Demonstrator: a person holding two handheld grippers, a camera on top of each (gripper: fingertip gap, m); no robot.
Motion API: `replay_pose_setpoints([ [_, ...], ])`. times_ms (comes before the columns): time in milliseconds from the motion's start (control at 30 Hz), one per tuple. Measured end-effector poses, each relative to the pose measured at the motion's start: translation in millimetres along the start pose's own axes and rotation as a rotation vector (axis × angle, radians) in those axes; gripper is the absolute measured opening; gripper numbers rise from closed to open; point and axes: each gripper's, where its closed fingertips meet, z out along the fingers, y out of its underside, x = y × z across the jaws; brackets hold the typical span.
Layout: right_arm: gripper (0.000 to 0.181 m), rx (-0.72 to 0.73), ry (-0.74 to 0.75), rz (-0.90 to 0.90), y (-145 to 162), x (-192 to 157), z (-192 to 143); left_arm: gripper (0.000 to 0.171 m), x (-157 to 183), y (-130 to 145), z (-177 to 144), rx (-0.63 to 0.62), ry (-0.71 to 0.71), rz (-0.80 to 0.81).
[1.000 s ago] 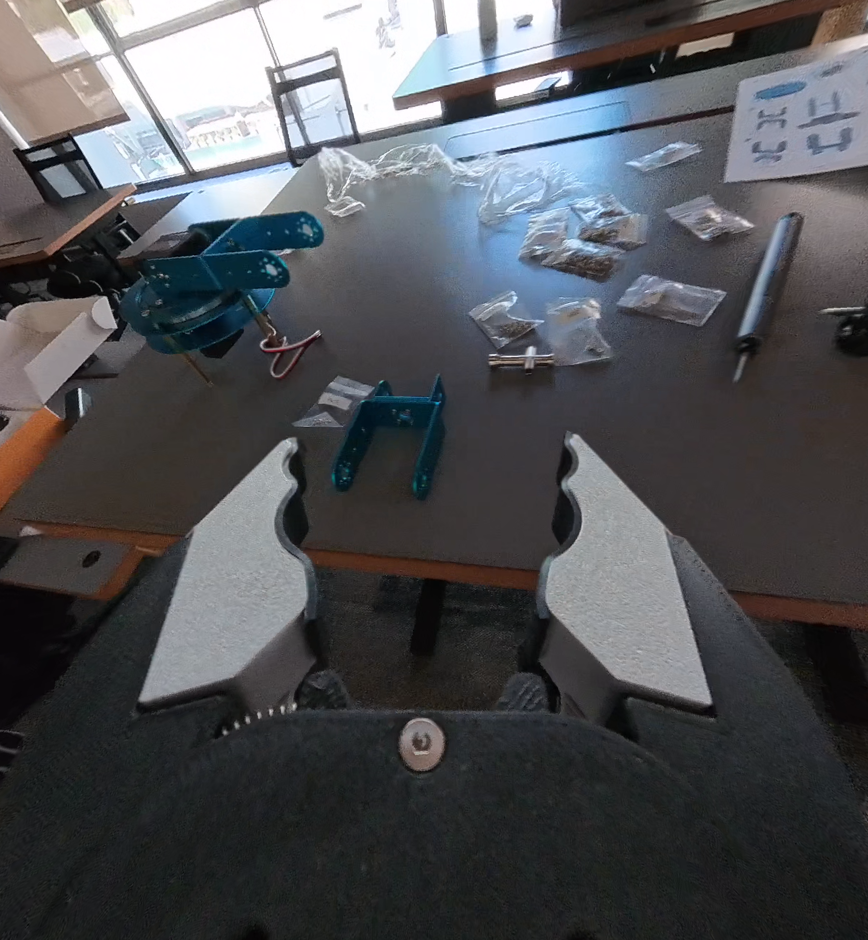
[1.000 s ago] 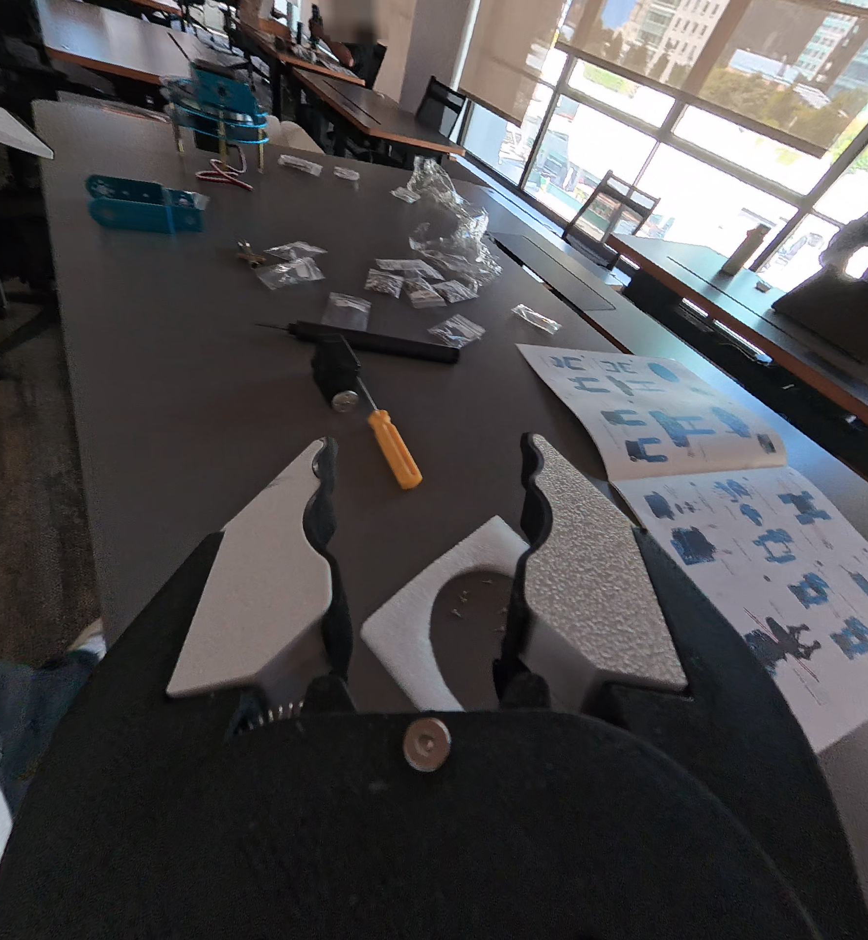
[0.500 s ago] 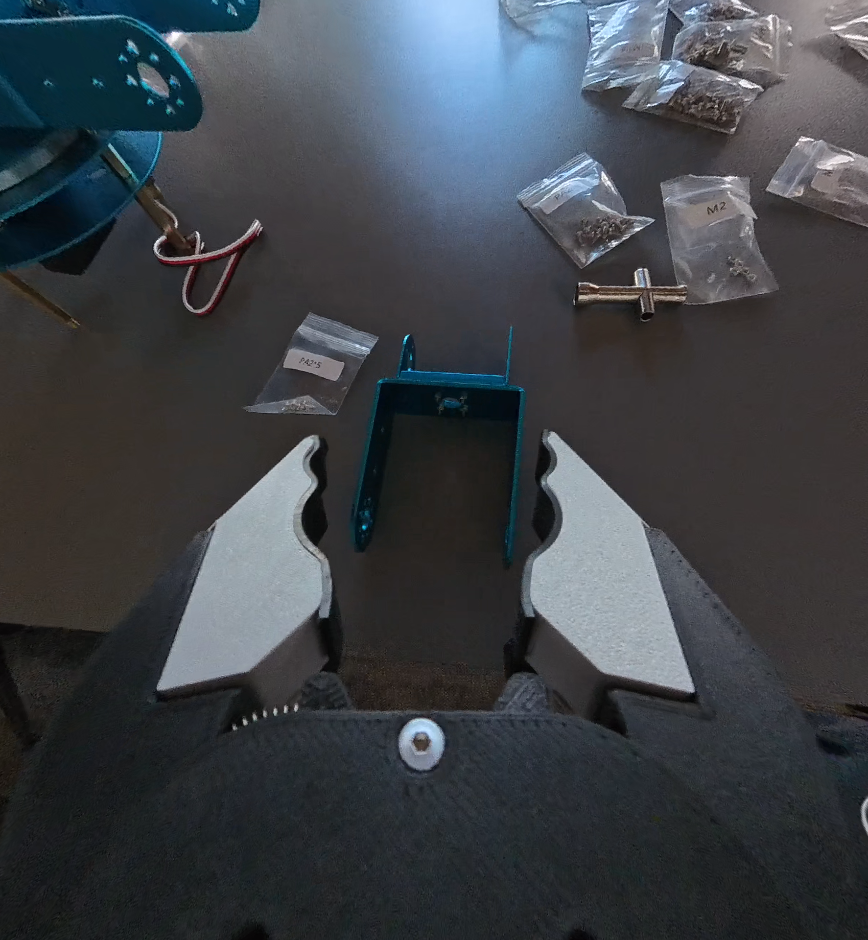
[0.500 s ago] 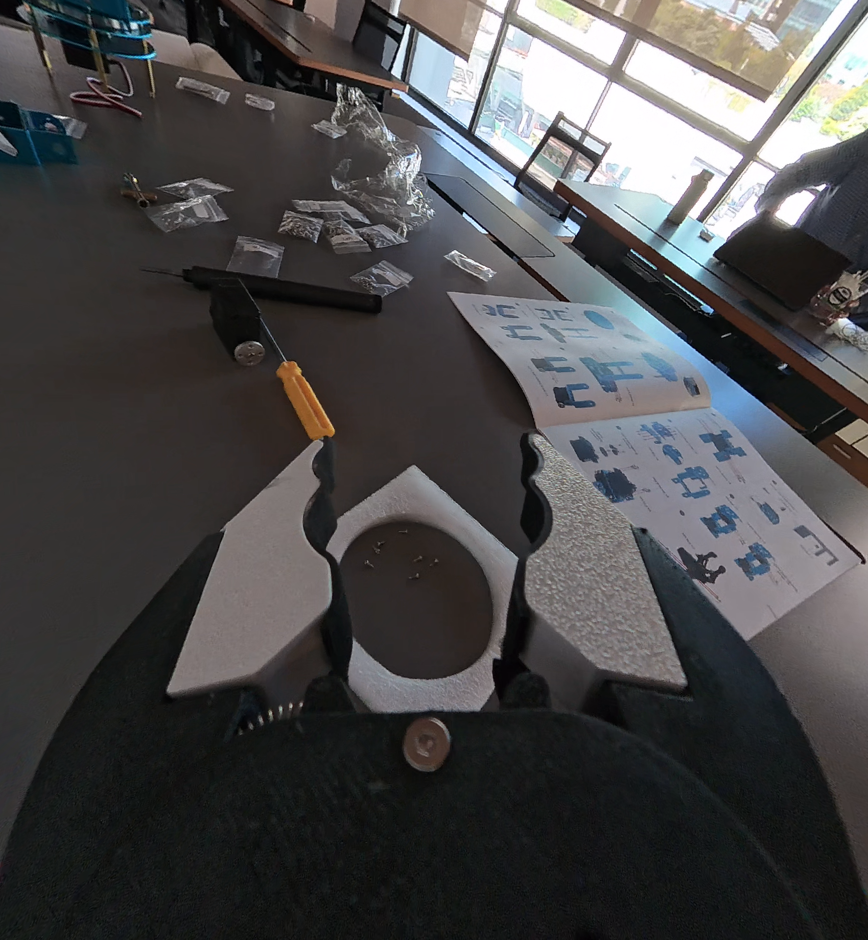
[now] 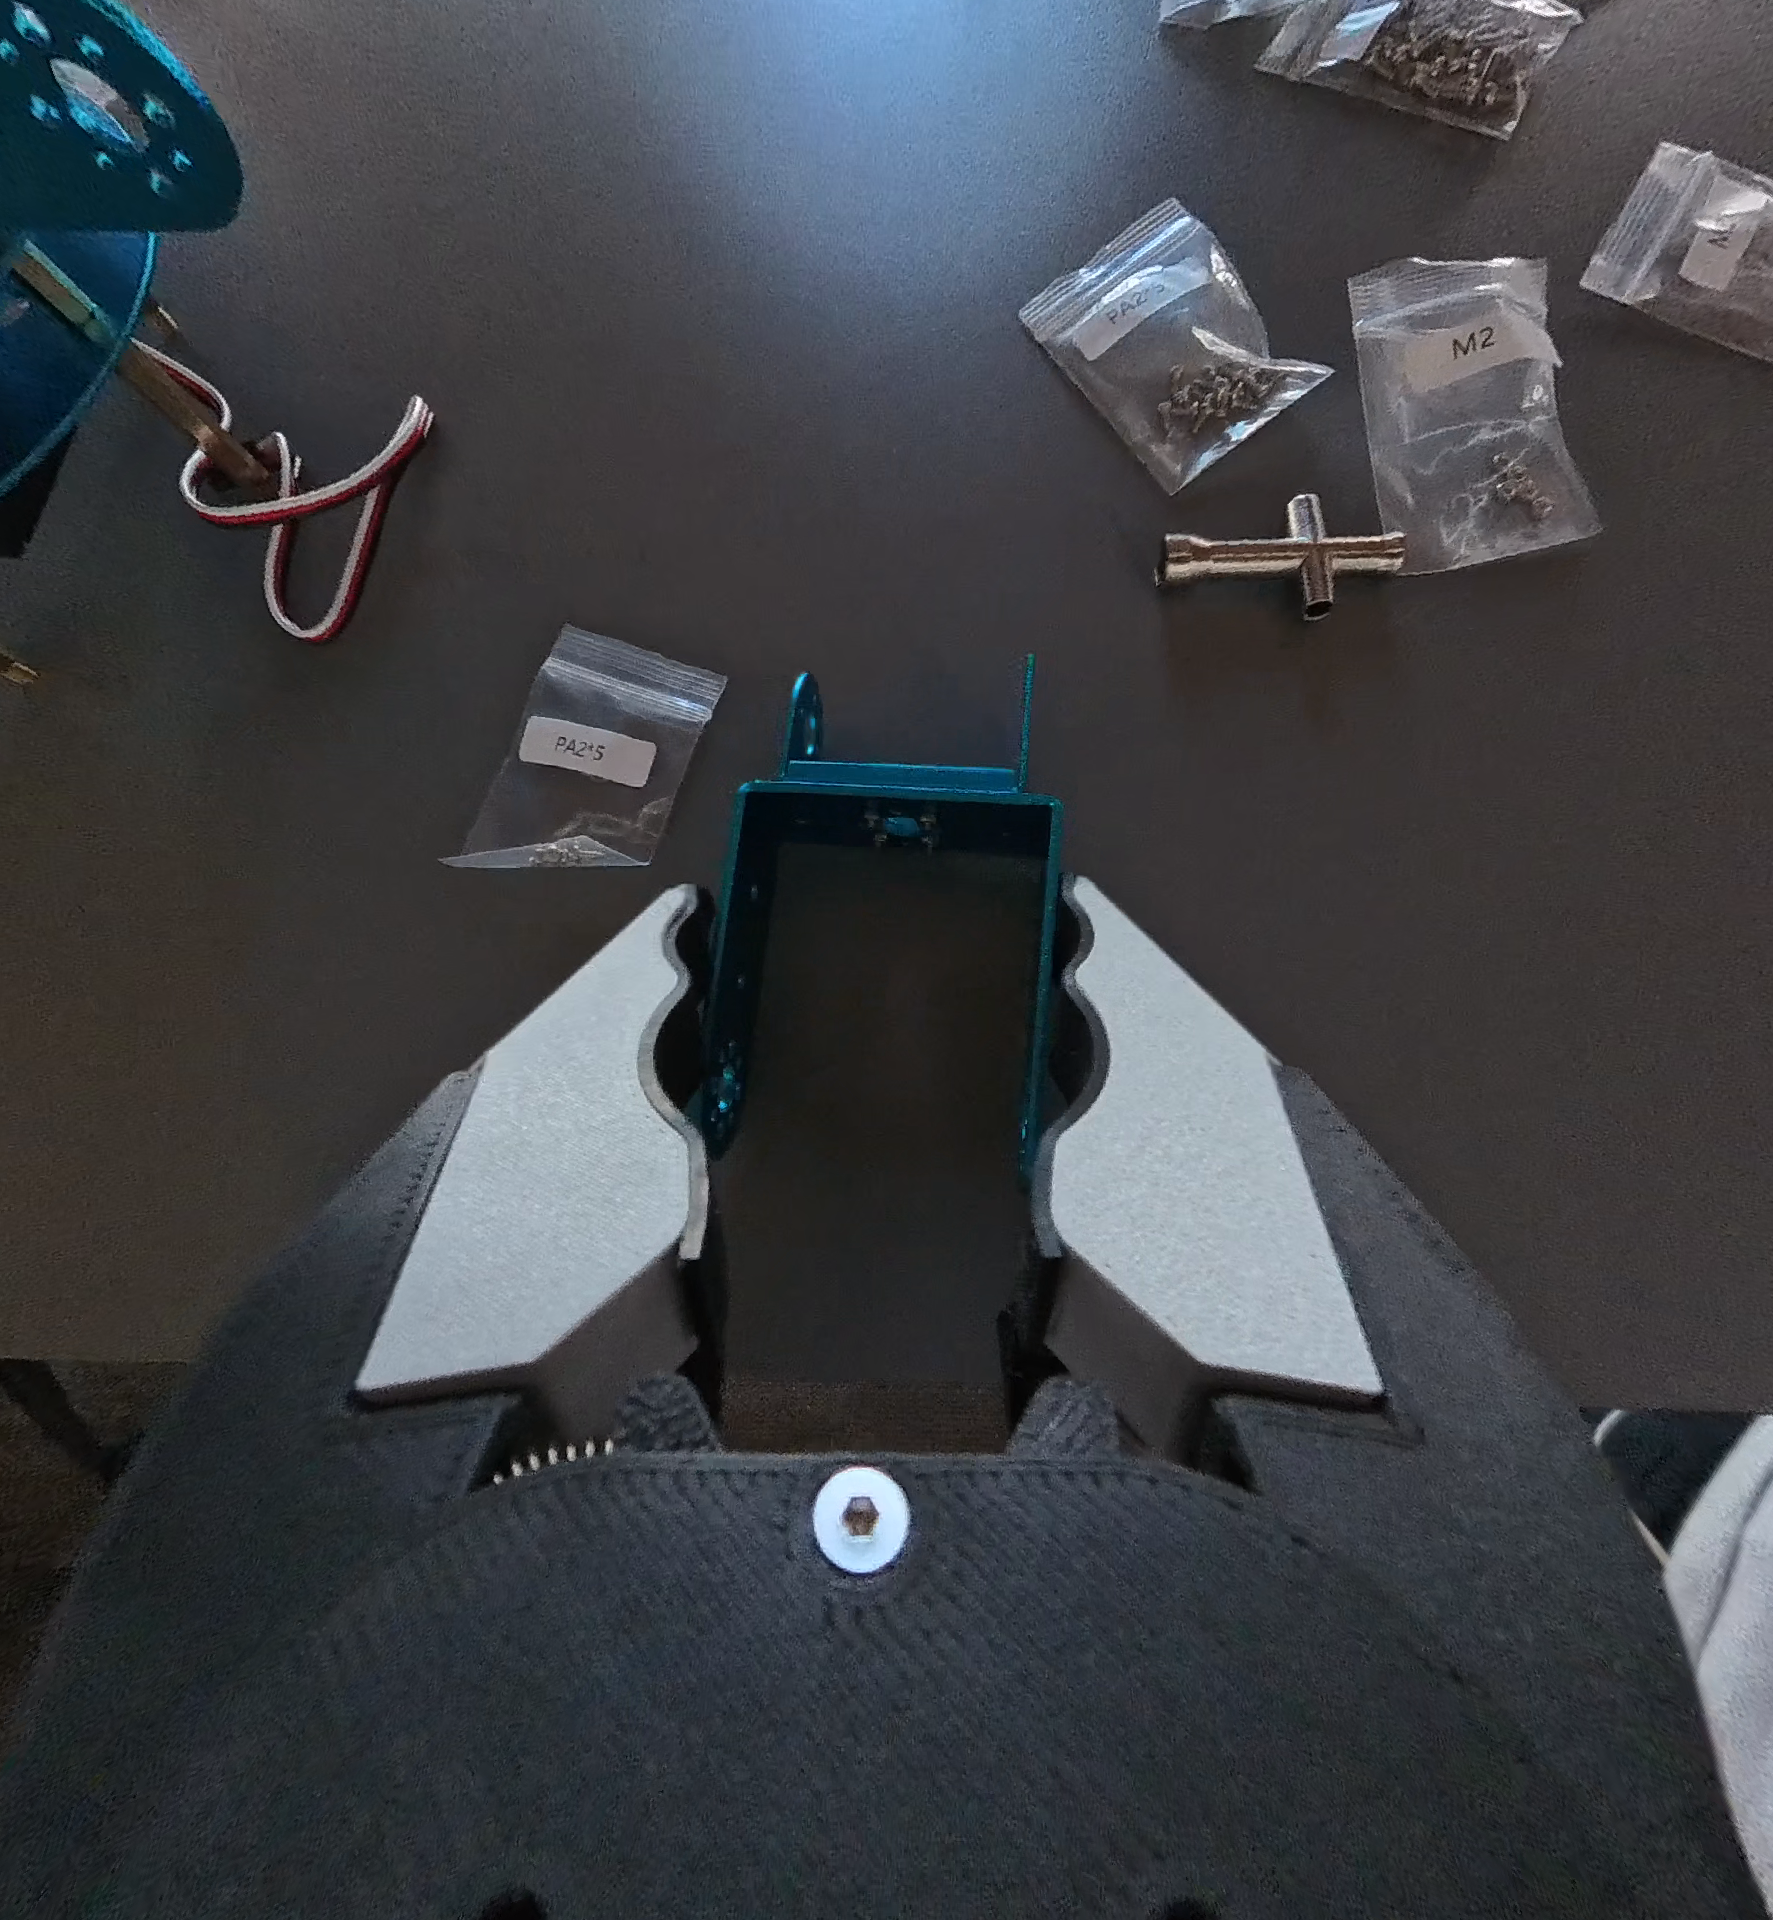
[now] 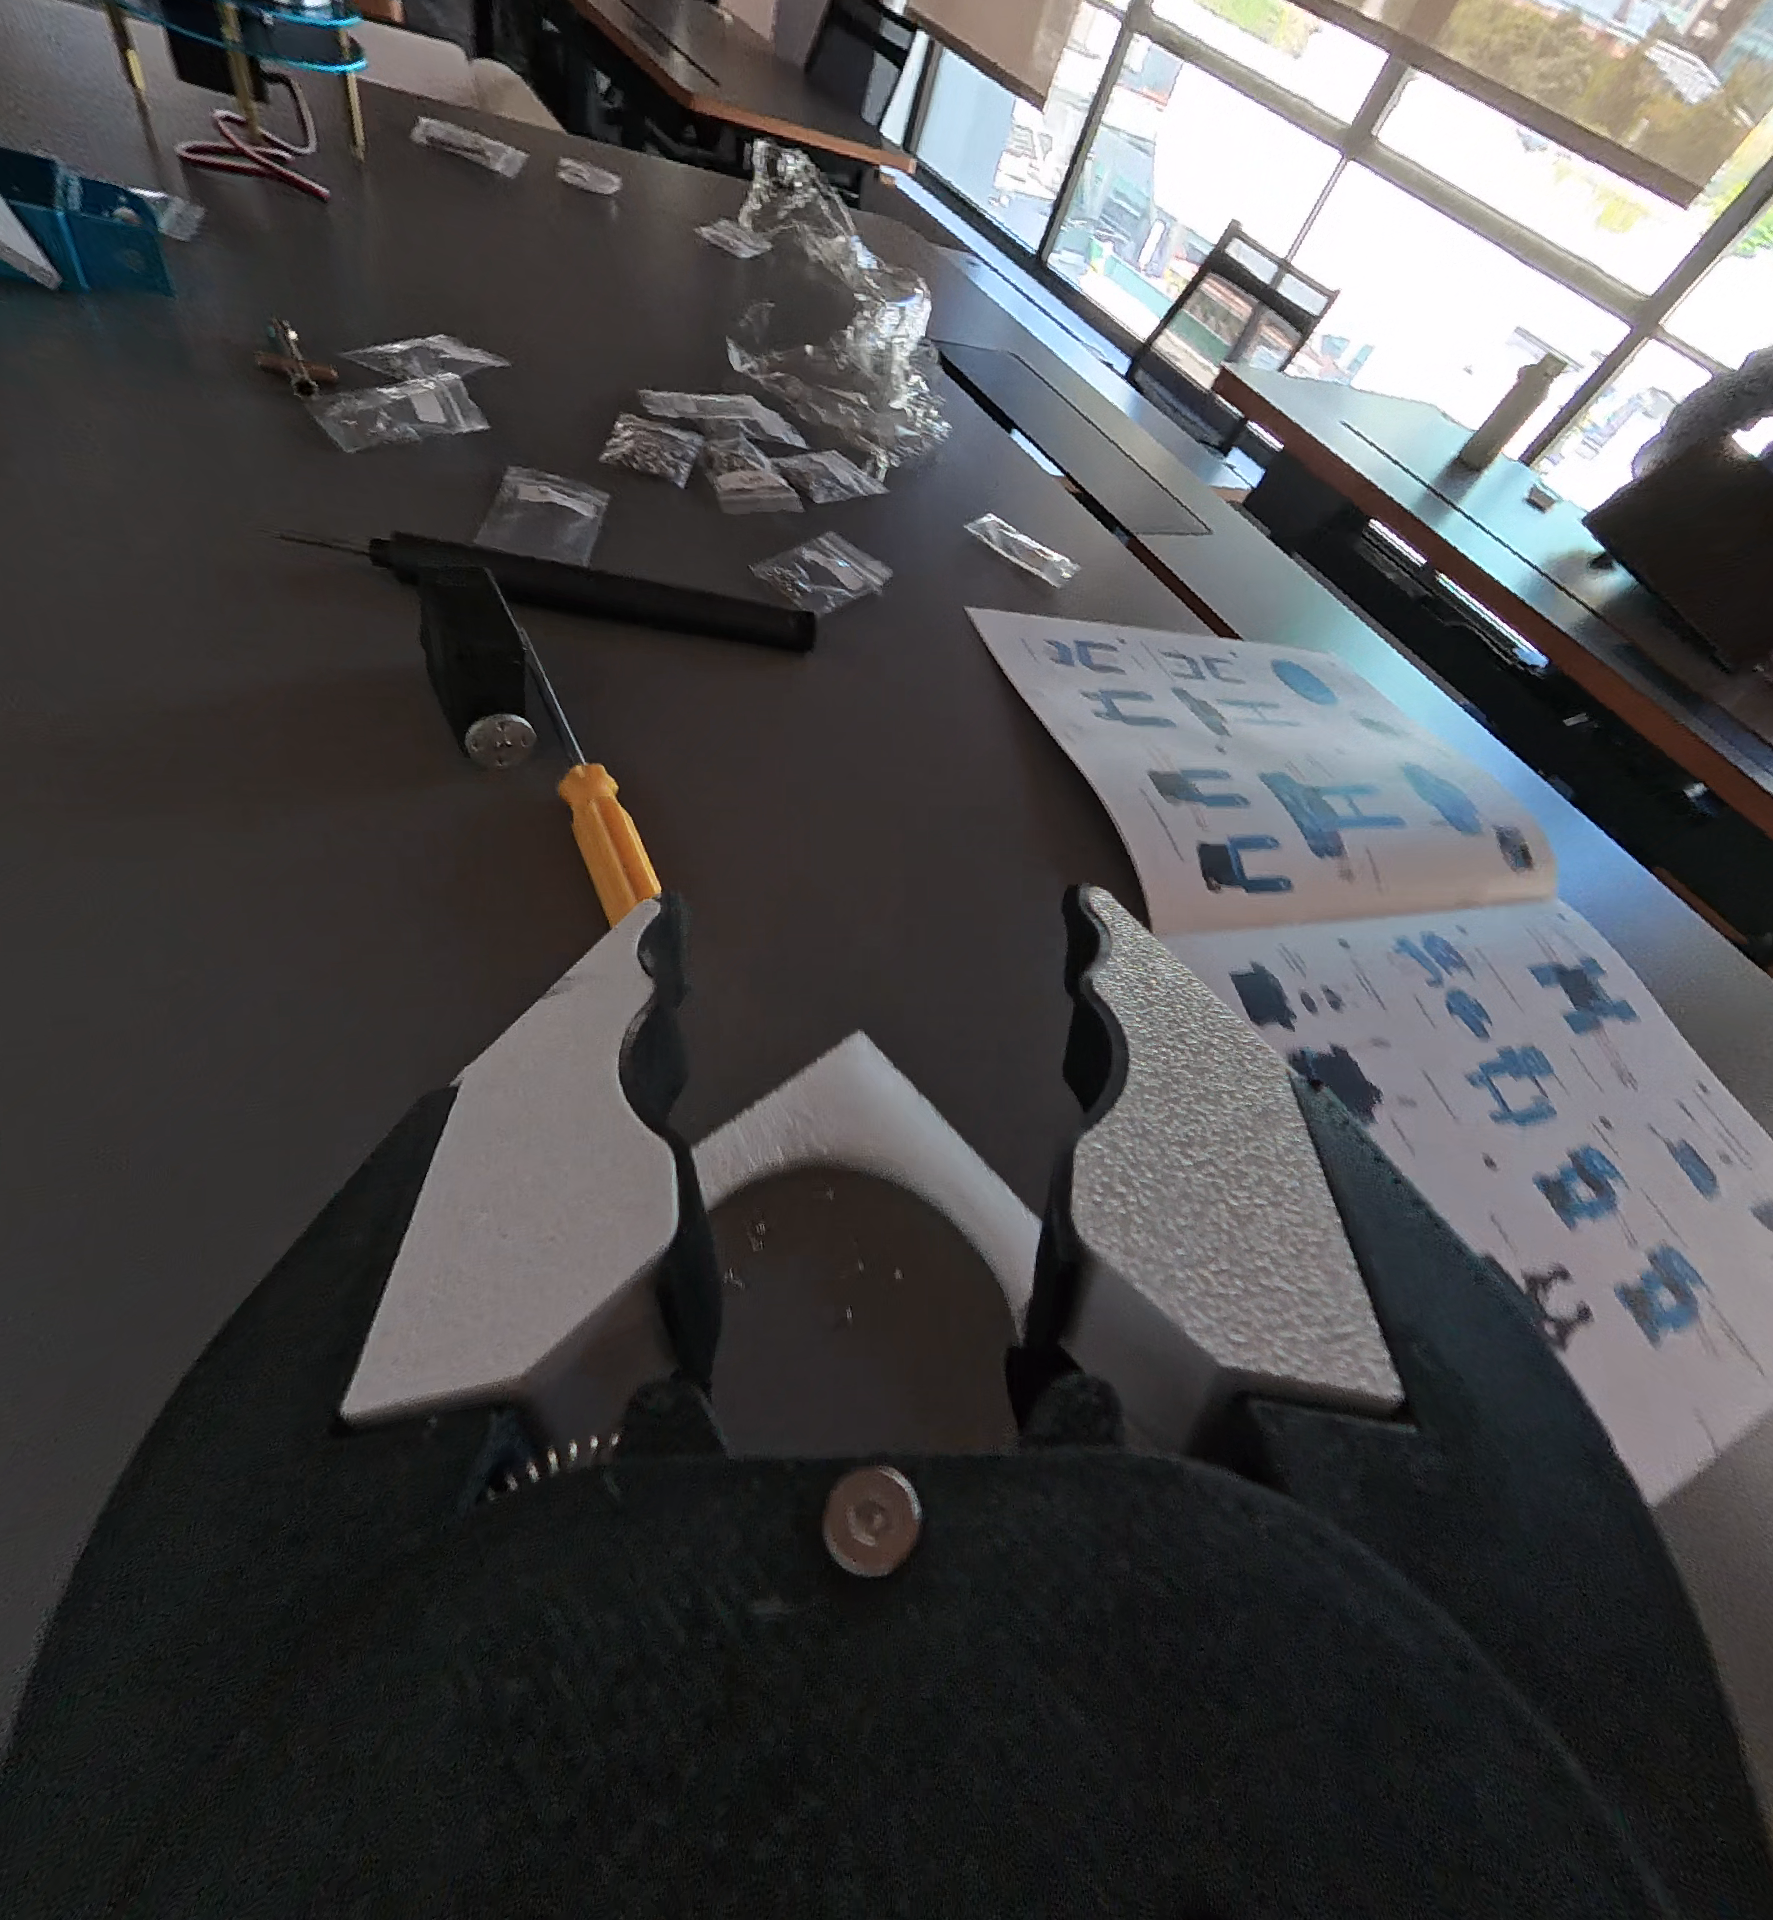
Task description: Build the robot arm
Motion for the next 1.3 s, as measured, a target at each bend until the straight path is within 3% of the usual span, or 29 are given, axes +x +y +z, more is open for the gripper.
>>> replay_pose_setpoints([
  [200, 0.074, -0.019, -0.08, -0.081, -6, -23, 30, 0.065, 17, -5, -1, 0.005, 0.082, -0.054],
  [567, 0.072, -0.004, -0.19, -0.074, -6, -65, 45, 0.066, 54, -30, -13, -0.056, 0.195, -0.034],
  [733, 0.07, 0.033, -0.237, -0.215, -25, -95, 64, 0.065, 97, -45, -17, -0.092, 0.404, -0.214],
  [900, 0.072, 0.062, -0.205, -0.53, -54, -115, 91, 0.065, 145, -71, -27, -0.065, 0.711, -0.429],
  [1133, 0.075, 0.22, -0.138, -0.701, -94, -128, 106, 0.065, 200, -89, -41, -0.086, 0.949, -0.508],
  [1300, 0.077, 0.227, -0.164, -0.704, -87, -135, 109, 0.065, 226, -85, -44, -0.125, 1.008, -0.492],
])
